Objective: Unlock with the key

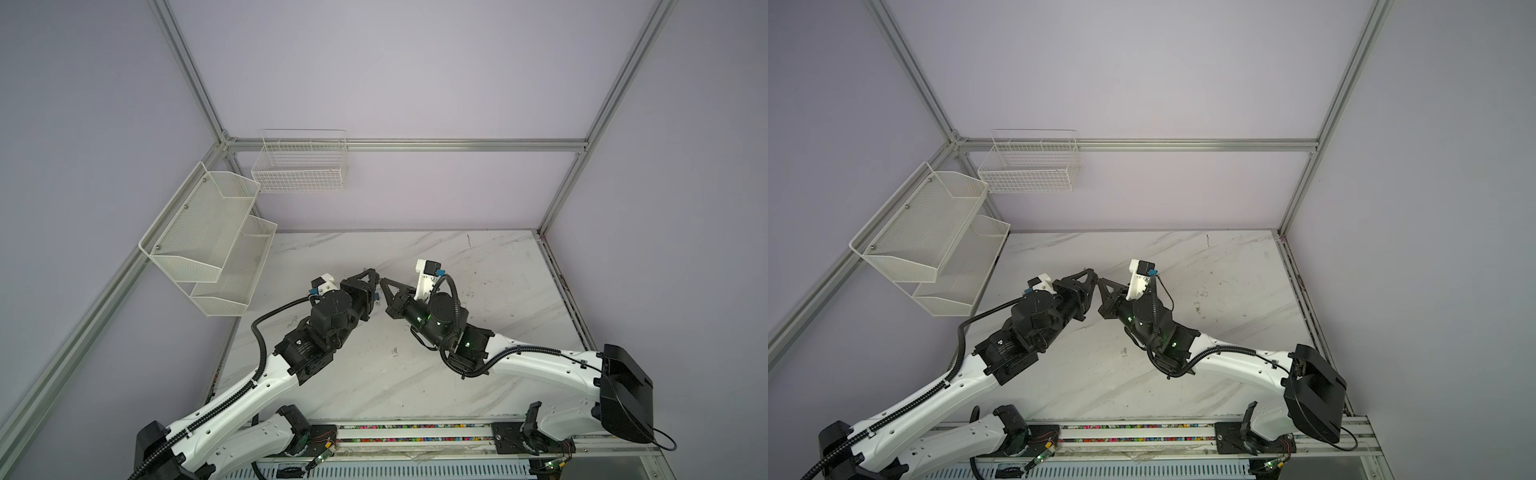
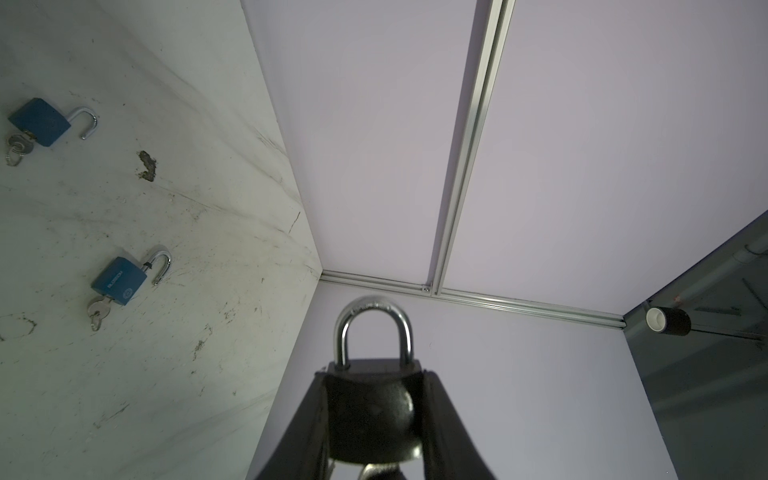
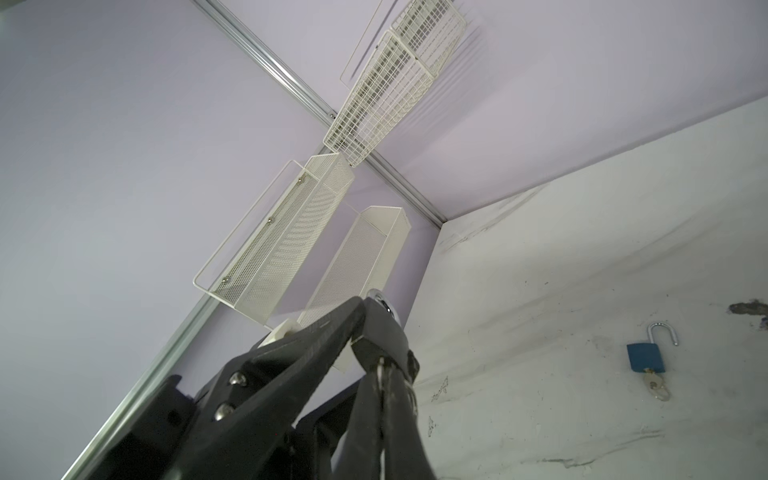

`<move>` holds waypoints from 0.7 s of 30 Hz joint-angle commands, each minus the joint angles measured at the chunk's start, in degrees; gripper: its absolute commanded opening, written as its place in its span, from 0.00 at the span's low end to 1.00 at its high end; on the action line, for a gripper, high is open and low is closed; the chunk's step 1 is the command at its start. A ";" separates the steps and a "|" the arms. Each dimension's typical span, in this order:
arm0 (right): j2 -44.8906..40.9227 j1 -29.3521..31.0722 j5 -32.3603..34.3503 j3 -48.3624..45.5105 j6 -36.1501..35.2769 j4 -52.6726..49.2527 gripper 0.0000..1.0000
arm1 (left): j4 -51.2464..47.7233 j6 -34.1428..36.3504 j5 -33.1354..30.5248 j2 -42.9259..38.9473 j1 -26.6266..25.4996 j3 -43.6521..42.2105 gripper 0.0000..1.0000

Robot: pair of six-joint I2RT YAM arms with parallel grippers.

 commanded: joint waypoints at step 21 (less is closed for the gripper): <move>-9.02 1.20 4.72 3.40 -6.90 -21.94 0.54 | -13.15 27.85 -0.51 -3.68 -0.59 6.66 0.00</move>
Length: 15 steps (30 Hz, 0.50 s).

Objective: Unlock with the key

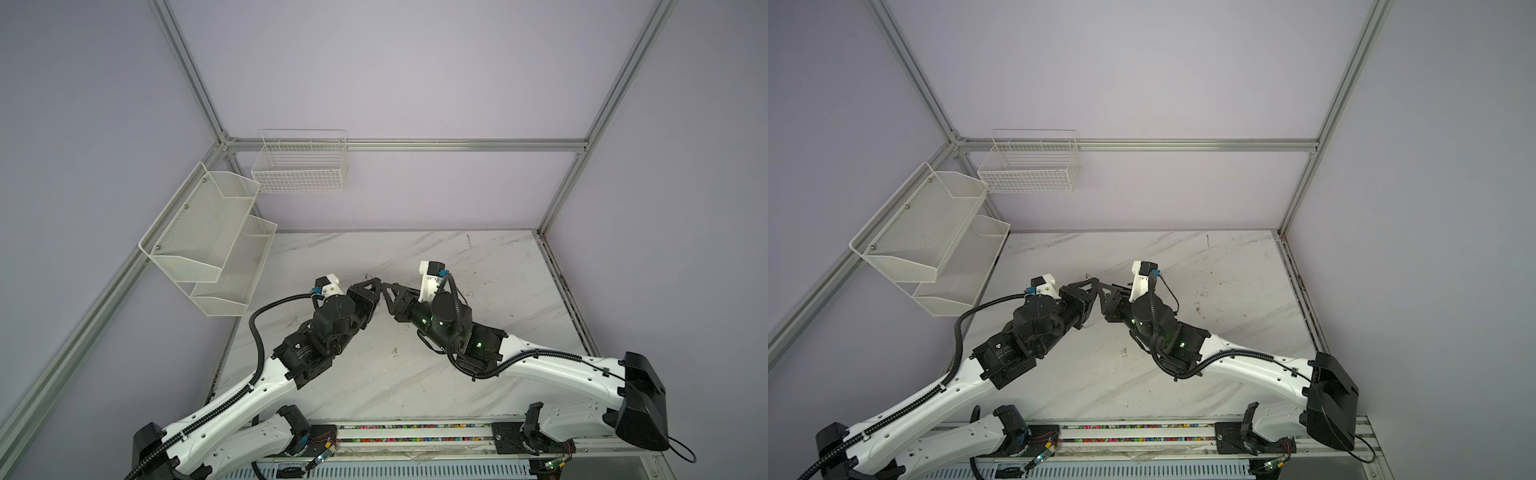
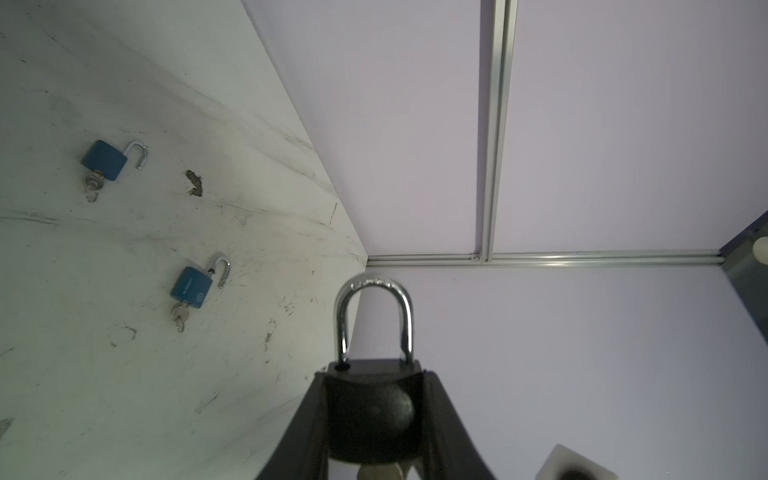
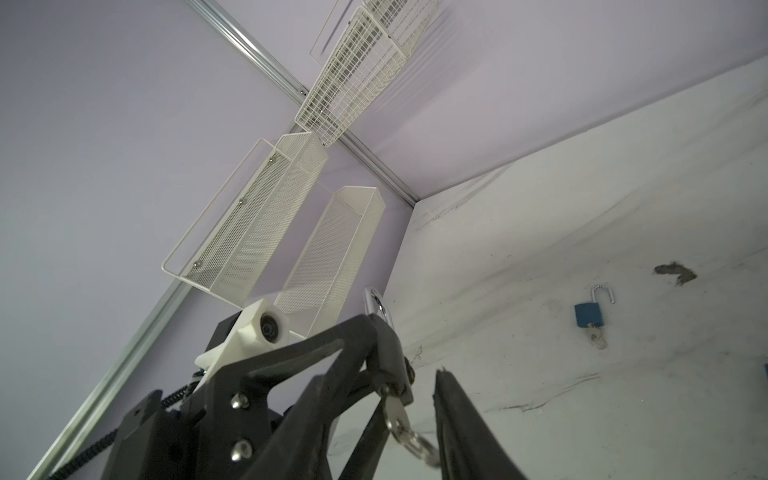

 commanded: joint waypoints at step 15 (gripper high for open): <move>-9.57 -6.97 -13.35 14.50 -14.76 -38.71 0.78 | 0.30 58.78 1.22 0.26 -2.05 -2.50 0.00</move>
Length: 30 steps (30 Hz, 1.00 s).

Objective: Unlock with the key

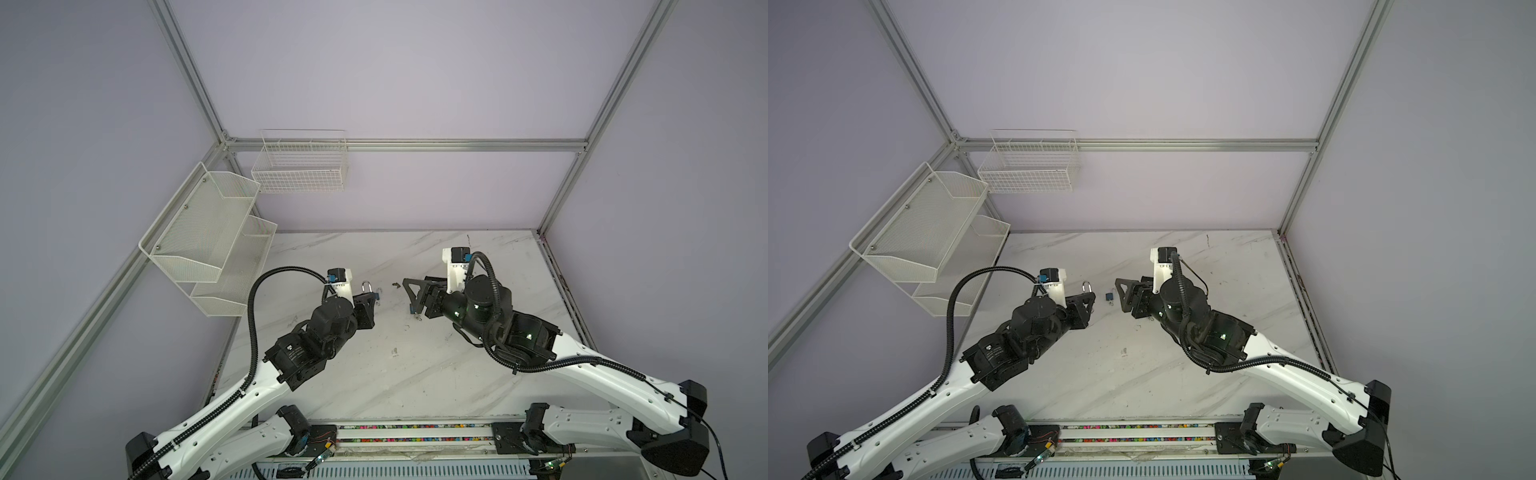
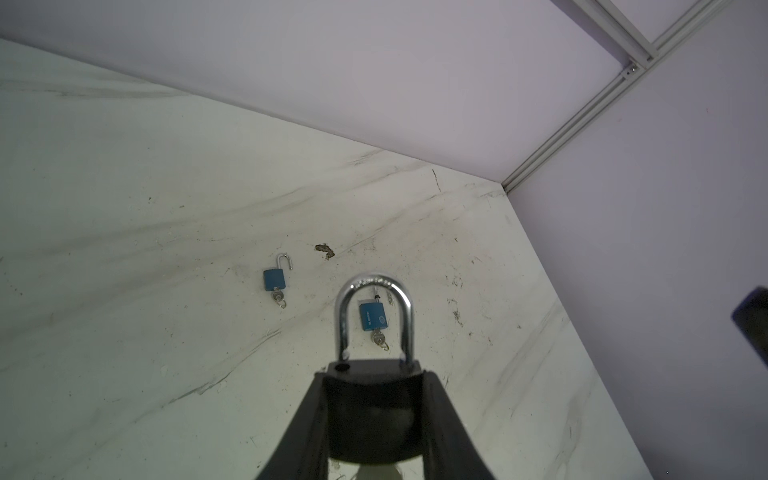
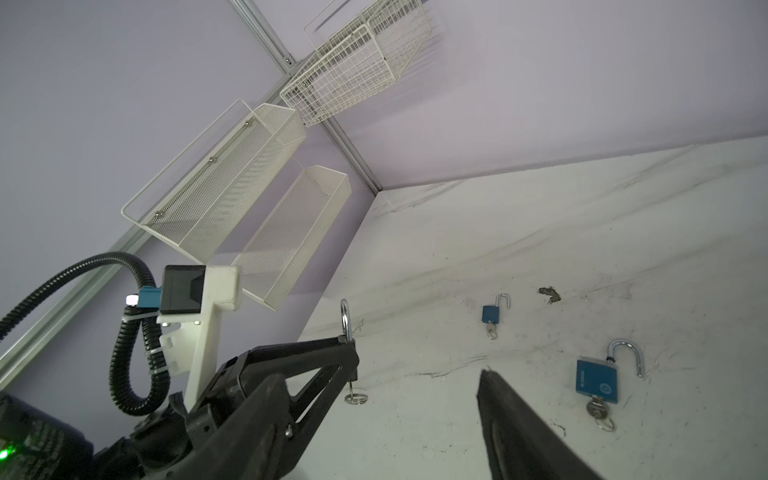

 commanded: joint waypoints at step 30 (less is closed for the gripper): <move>23.40 -3.16 1.58 28.03 -9.14 -36.78 0.81 | 47.11 36.20 2.10 2.44 -7.42 -22.67 0.00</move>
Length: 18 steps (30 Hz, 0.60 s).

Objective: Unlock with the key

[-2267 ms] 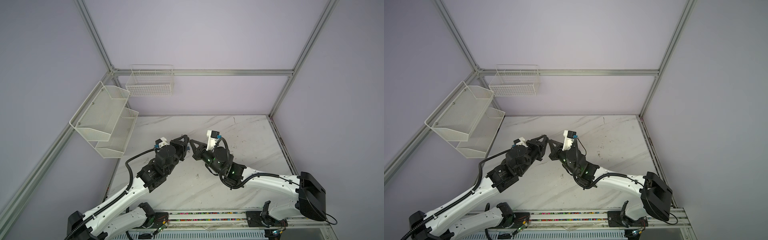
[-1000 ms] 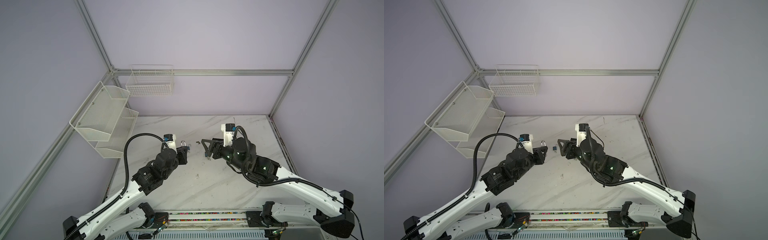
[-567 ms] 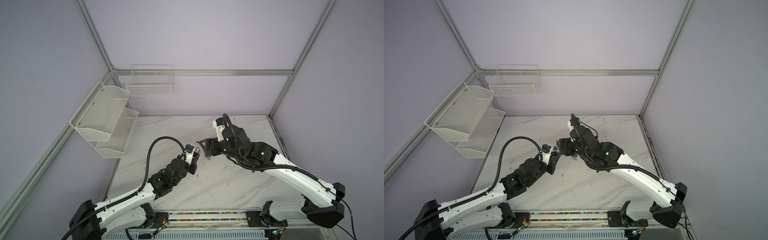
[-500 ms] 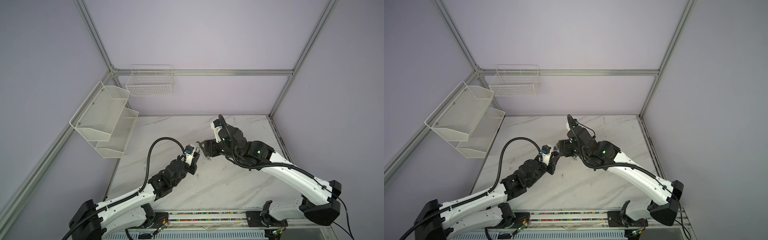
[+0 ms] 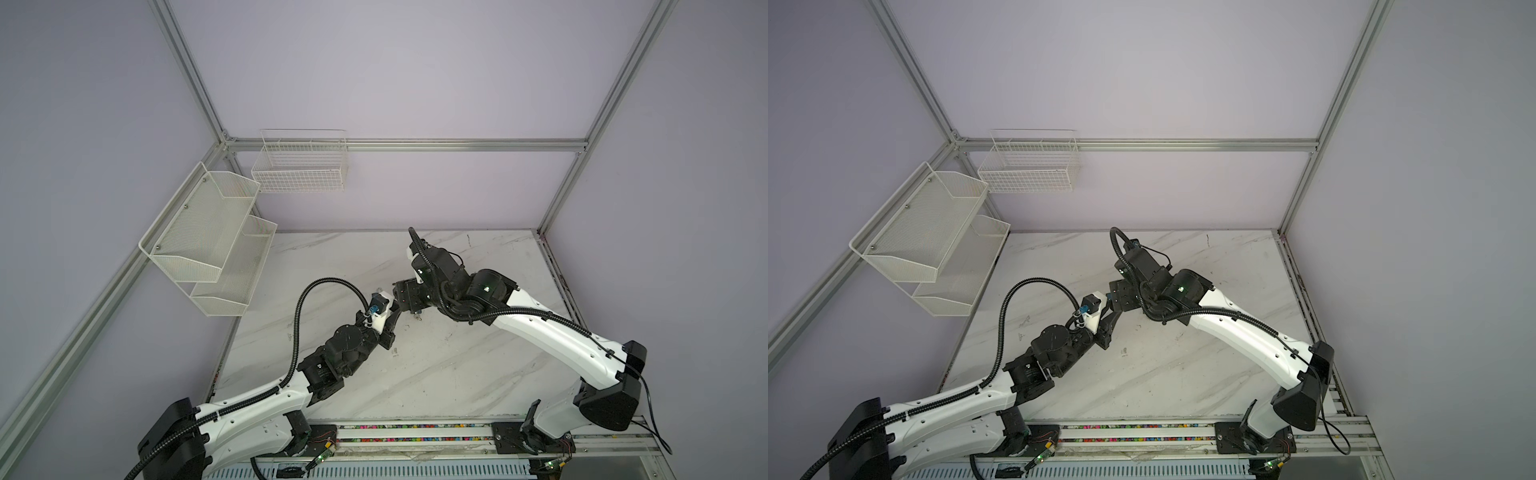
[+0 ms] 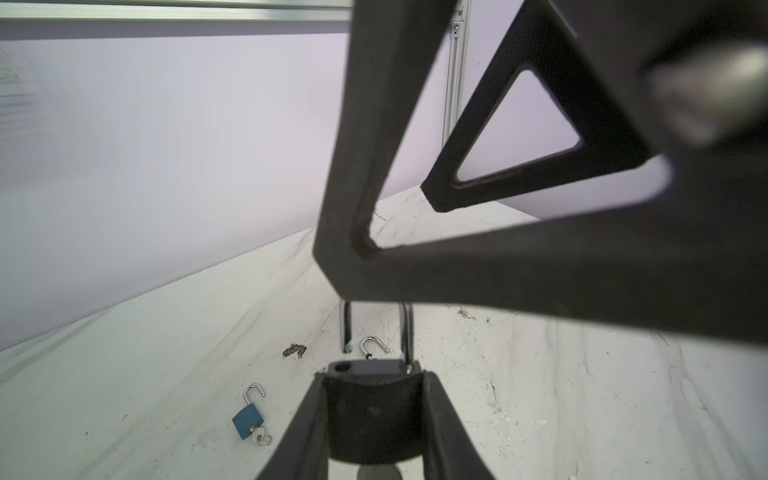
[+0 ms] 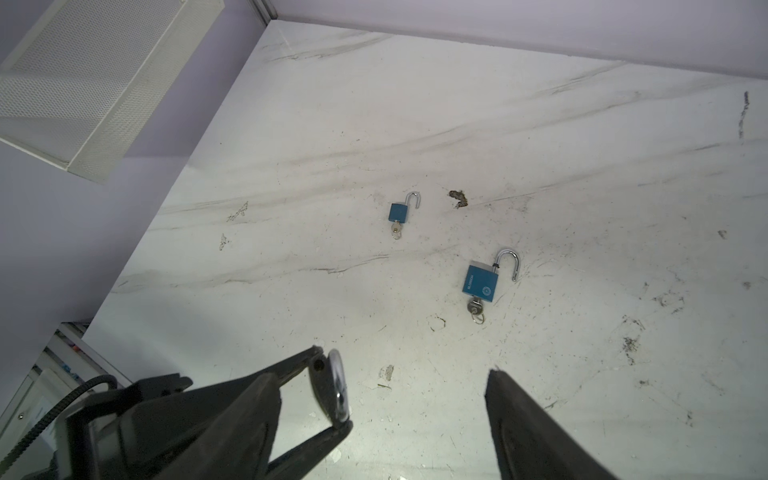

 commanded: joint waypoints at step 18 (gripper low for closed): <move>3.41 -5.53 -1.79 1.75 -5.42 -3.40 0.79 | 8.63 4.88 1.46 -1.40 -0.67 -3.49 0.00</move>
